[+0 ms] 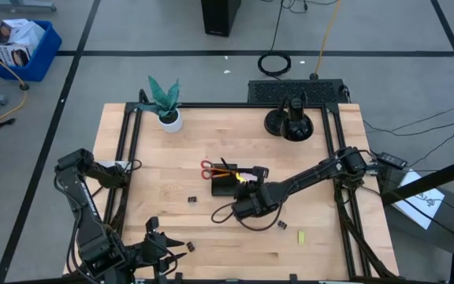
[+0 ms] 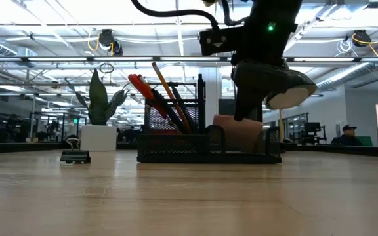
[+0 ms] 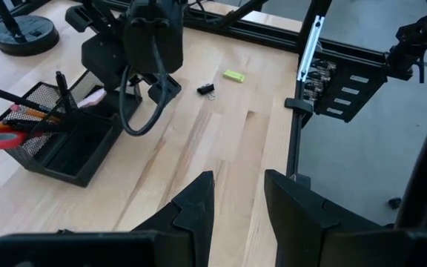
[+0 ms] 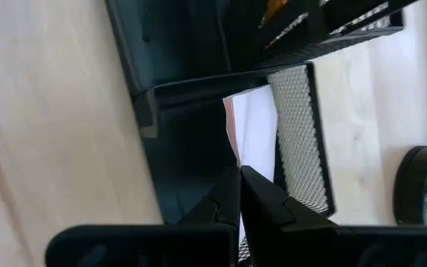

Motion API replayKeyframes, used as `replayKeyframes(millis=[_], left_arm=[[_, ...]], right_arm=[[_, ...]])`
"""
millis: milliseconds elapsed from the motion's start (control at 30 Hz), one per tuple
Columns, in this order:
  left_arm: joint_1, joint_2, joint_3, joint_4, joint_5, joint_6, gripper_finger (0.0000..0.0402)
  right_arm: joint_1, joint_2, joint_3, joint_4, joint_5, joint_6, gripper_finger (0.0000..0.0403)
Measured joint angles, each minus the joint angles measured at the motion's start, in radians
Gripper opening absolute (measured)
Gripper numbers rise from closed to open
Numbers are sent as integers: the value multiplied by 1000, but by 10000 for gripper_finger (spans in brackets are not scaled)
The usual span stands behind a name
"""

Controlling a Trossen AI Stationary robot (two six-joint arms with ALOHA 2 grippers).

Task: Pick and place office supplies into organizer
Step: Put the pink sticky notes into the desk organizer

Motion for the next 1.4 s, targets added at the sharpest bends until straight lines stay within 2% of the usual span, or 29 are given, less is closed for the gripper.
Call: replayKeyframes(millis=[700,1033,1400], left_arm=[[-1,0,0,0,0,5,124],[-1,0,0,3,0,26,124],[-1,0,0,1,0,28,124]], right_arm=[[-3,0,0,24,-67,3,0],[3,70,-1,31,-103,2,0],[8,73,-1,55,-105,1,0]])
